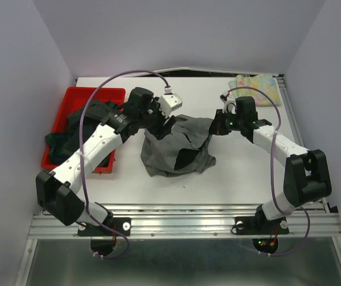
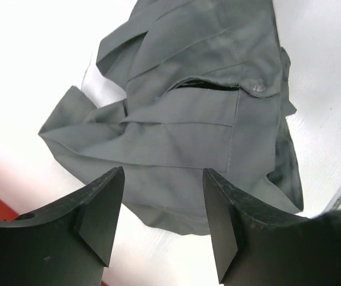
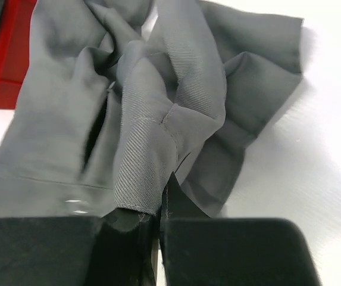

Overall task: Fold and stack the skirts
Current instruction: Flatten the skirt out

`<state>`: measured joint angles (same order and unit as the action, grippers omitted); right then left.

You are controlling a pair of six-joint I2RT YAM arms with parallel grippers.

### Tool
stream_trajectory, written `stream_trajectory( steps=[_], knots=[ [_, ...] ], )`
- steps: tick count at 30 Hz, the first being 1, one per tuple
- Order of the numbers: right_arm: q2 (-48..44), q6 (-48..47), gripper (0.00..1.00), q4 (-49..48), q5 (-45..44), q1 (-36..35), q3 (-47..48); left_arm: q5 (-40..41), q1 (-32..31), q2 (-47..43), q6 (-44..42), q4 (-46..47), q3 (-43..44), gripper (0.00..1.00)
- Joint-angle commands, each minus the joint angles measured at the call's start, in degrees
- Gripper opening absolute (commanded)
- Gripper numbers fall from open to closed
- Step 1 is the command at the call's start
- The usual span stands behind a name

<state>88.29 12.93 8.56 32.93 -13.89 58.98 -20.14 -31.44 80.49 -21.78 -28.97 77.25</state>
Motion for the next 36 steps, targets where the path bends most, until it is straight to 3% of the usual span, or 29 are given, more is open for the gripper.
stream_trajectory(
  steps=[1, 6, 7, 20, 30, 34, 36],
  knots=[
    [-1.3, 2.5, 0.01, 0.7, 3.5, -1.5, 1.7, 11.5, -7.2, -2.5, 2.0, -0.2, 2.2, 0.72],
    [-0.7, 3.2, 0.01, 1.5, 3.1, -2.0, 2.7, 26.6, -18.7, -5.8, 7.4, 2.0, -2.8, 0.75],
    [-0.5, 3.4, 0.01, 1.5, 2.8, -2.5, 3.0, 28.0, -20.9, -6.4, 7.8, 2.3, -5.0, 0.98],
    [-0.3, 5.7, 0.01, 1.5, 0.0, -2.5, 2.5, 52.2, -39.7, -0.9, 6.7, 13.7, -17.9, 0.99],
    [0.6, 6.1, 0.01, 1.4, 0.6, -2.5, 2.8, 63.3, -41.6, 11.1, 6.5, 16.0, -15.8, 0.98],
    [0.2, 4.7, 0.01, 1.8, -0.4, -2.5, 2.7, 66.6, -39.1, 13.8, 6.8, 16.7, -16.6, 0.98],
    [-0.1, 3.8, 0.01, 2.2, -2.1, -2.5, 2.5, 66.1, -35.5, 13.7, 7.4, 15.5, -15.9, 0.93]
  ],
)
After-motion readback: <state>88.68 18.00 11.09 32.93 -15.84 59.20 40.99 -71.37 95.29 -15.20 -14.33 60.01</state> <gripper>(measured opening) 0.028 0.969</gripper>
